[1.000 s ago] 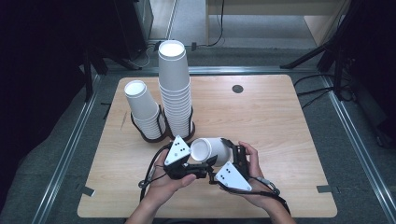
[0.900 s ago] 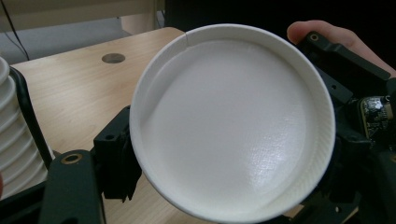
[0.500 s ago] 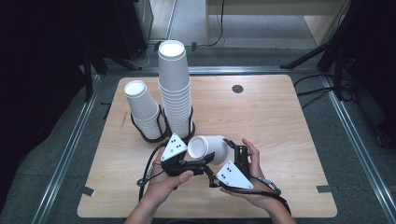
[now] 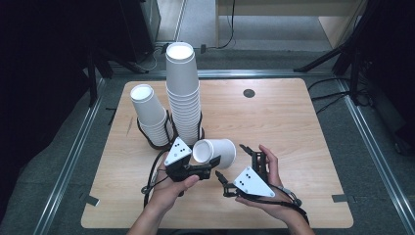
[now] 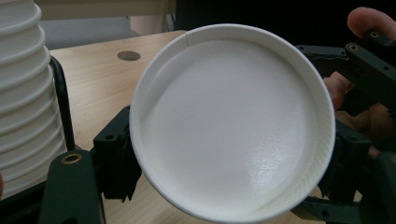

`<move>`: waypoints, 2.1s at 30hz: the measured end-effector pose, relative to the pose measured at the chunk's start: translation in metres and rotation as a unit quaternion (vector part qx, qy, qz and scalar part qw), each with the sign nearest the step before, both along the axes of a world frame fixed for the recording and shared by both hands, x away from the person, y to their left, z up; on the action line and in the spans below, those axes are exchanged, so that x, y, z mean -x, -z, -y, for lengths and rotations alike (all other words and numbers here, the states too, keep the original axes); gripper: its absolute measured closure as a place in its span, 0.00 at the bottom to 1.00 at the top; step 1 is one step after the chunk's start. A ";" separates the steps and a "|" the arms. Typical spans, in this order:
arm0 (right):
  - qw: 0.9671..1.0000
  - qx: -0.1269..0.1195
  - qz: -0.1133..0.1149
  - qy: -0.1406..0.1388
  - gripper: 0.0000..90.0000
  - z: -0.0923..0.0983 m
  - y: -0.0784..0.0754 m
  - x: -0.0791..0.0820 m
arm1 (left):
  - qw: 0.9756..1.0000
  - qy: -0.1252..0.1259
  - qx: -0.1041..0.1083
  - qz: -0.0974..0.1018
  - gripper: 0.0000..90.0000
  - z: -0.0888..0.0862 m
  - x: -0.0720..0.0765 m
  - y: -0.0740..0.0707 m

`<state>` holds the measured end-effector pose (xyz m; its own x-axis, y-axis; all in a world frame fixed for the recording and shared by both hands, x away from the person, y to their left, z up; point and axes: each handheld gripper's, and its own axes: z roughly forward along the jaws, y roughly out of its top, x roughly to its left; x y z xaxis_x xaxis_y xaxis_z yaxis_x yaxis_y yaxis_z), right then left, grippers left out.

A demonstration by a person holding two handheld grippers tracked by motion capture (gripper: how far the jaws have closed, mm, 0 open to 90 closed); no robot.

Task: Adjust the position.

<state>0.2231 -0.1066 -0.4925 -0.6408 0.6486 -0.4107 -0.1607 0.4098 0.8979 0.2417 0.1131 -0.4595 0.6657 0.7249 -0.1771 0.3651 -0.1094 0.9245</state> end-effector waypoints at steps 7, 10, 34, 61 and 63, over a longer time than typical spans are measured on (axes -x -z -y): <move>1.000 -0.009 -0.017 0.004 0.00 0.005 -0.006 0.003 | 1.000 0.004 0.004 0.009 0.25 0.000 0.001 -0.001; 0.999 -0.024 -0.028 0.010 0.00 0.006 -0.009 0.005 | 1.000 -0.005 0.007 0.010 0.25 -0.002 0.000 -0.002; 0.969 -0.176 -0.147 0.095 0.01 0.002 -0.015 0.016 | 0.999 -0.030 0.005 0.036 0.25 -0.005 -0.001 -0.003; 0.850 -0.401 -0.317 0.125 0.00 -0.016 -0.018 0.018 | 0.998 -0.040 0.022 0.038 0.25 -0.012 -0.003 -0.001; 0.829 -0.429 -0.334 0.127 0.00 -0.013 -0.019 0.017 | 0.998 -0.040 0.022 0.038 0.25 -0.012 -0.004 -0.001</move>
<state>0.2057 -0.0932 -0.4735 -0.3363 0.6673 0.6646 0.4845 -0.4825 0.7297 0.2453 0.1254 -0.4588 0.6181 0.7693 -0.1614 0.2994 -0.0406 0.9533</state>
